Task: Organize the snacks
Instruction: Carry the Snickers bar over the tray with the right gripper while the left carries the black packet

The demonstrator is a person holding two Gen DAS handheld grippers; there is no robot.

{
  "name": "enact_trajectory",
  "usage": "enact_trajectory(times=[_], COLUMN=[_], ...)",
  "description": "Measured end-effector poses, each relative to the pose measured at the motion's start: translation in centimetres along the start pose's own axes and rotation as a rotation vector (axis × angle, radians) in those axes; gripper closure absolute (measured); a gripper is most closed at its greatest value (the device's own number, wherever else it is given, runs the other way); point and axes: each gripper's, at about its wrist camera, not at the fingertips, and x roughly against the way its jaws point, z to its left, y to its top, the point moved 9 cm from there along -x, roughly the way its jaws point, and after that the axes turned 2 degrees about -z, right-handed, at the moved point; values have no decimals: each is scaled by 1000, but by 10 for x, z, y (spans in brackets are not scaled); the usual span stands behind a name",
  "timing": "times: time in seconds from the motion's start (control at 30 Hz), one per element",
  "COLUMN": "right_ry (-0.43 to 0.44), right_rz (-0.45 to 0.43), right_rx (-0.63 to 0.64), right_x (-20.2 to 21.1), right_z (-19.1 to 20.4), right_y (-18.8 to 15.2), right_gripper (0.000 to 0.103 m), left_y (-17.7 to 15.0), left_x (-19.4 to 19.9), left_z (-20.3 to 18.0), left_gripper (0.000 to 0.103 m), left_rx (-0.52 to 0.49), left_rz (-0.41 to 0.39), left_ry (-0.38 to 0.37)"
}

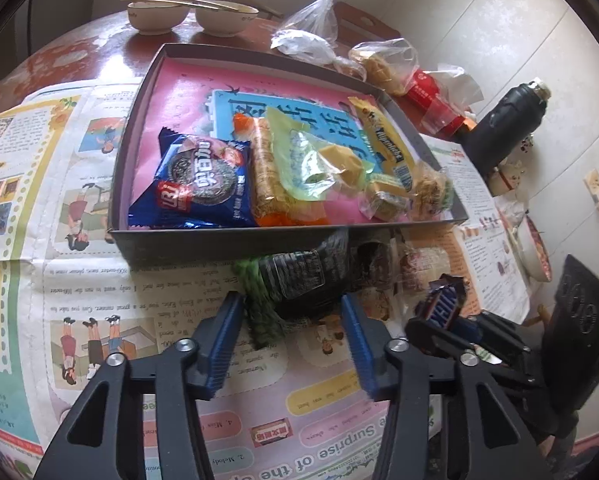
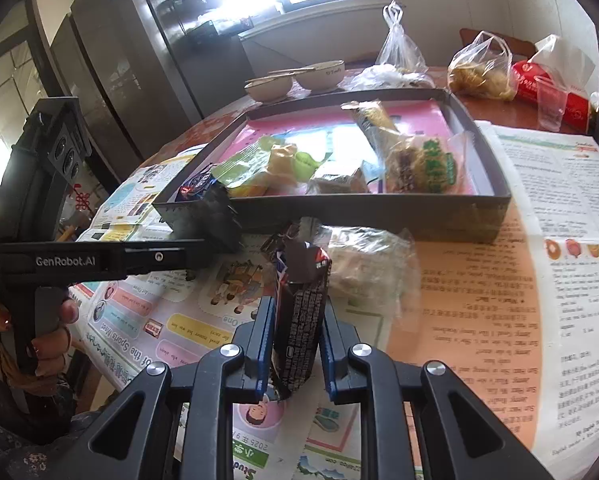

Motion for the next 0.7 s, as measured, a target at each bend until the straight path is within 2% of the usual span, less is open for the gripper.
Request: enact_trajectory(times=[0.1,0.2,0.47,0.7], right_ry=[-2,0,3,18], right_rz=[8,10,5,-6], right_rx=[6,5,5,9], right_x=[-2,-2,-1,-2], right_z=[2,2,2,1], right_y=[-1,-1,0,0], right_gripper=[82,81,81,82], left_y=[2,3,4,7], left_x=[1,-4,-23,-30], left_z=[0,1,-18,-22], left_gripper=[41,39,36,36], left_rx=[15,29,-18,-60], left_rz=[0,20,64,60], left_ry=[-17,7,105,202])
